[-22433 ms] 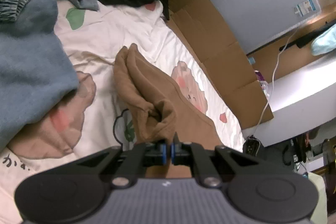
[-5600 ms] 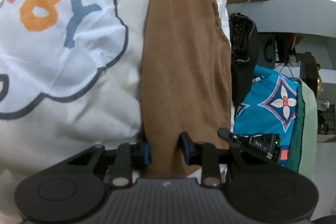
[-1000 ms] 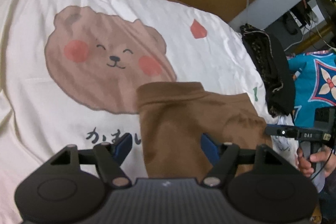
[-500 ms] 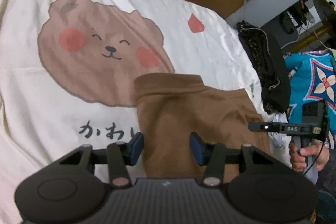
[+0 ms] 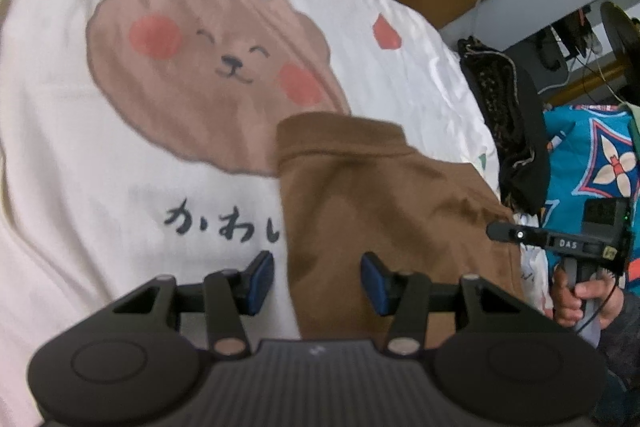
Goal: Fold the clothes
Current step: 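Close both tools on the folded brown shirt edge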
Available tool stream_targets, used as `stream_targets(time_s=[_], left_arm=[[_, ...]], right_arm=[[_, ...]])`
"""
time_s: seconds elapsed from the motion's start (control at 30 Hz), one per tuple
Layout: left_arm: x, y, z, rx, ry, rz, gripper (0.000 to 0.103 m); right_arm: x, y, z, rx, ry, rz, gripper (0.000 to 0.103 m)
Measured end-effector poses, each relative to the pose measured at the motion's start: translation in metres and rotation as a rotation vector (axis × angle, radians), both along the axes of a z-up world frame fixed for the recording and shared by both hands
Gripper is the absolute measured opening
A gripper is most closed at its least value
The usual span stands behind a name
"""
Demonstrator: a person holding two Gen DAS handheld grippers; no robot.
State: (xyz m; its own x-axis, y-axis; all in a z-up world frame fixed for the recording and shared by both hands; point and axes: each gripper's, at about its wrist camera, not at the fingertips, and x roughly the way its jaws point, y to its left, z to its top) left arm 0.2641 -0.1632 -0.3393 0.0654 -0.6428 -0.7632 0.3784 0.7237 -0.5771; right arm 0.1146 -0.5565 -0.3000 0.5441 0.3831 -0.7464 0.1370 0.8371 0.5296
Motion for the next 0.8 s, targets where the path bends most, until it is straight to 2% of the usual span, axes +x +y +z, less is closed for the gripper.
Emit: stream_targets(time_s=[0.07, 0.13, 0.23, 0.27, 0.33, 0.37, 0.4, 0.43, 0.47, 0.5, 0.53, 0.63, 0.73, 0.8], left_arm=[[0.002, -0.001, -0.002, -0.019, 0.000, 0.000, 0.052], [0.004, -0.002, -0.003, -0.036, 0.000, -0.004, 0.052], [0.009, -0.002, -0.006, -0.068, 0.012, 0.022, 0.052], [0.011, -0.002, -0.008, -0.079, 0.019, 0.030, 0.052], [0.015, -0.004, -0.010, -0.094, 0.028, 0.037, 0.052], [0.017, -0.006, -0.010, -0.099, 0.030, 0.038, 0.048], [0.019, -0.007, -0.008, -0.097, 0.028, 0.038, 0.034], [0.021, -0.009, -0.006, -0.095, 0.025, 0.038, 0.025], [0.022, -0.009, -0.003, -0.089, 0.013, 0.034, 0.013], [0.022, -0.007, 0.001, -0.094, -0.006, 0.034, 0.012], [0.022, -0.005, 0.005, -0.107, -0.020, 0.041, 0.012], [0.022, 0.002, 0.002, -0.108, 0.008, 0.057, 0.015], [0.019, 0.003, -0.008, -0.079, 0.049, 0.052, 0.029], [0.016, 0.002, -0.011, -0.096, 0.064, 0.043, 0.040]], right_arm=[[0.002, 0.001, -0.007, -0.021, 0.021, -0.005, 0.033], [0.003, -0.001, -0.012, -0.006, 0.041, -0.010, 0.038], [0.002, -0.003, -0.019, 0.034, 0.064, -0.018, 0.039], [0.001, -0.004, -0.021, 0.047, 0.069, -0.022, 0.044], [0.000, -0.006, -0.025, 0.075, 0.075, -0.037, 0.045], [0.000, -0.008, -0.027, 0.091, 0.077, -0.046, 0.045], [0.000, -0.009, -0.029, 0.108, 0.079, -0.055, 0.045], [0.001, -0.010, -0.029, 0.118, 0.079, -0.061, 0.044], [0.001, -0.010, -0.029, 0.120, 0.076, -0.059, 0.036], [0.002, -0.010, -0.028, 0.121, 0.074, -0.056, 0.031], [0.003, -0.009, -0.026, 0.124, 0.069, -0.047, 0.024], [0.002, -0.007, -0.019, 0.115, 0.047, -0.040, 0.022], [0.001, -0.009, -0.022, 0.122, 0.050, -0.041, 0.024], [0.001, -0.011, -0.027, 0.137, 0.070, -0.054, 0.027]])
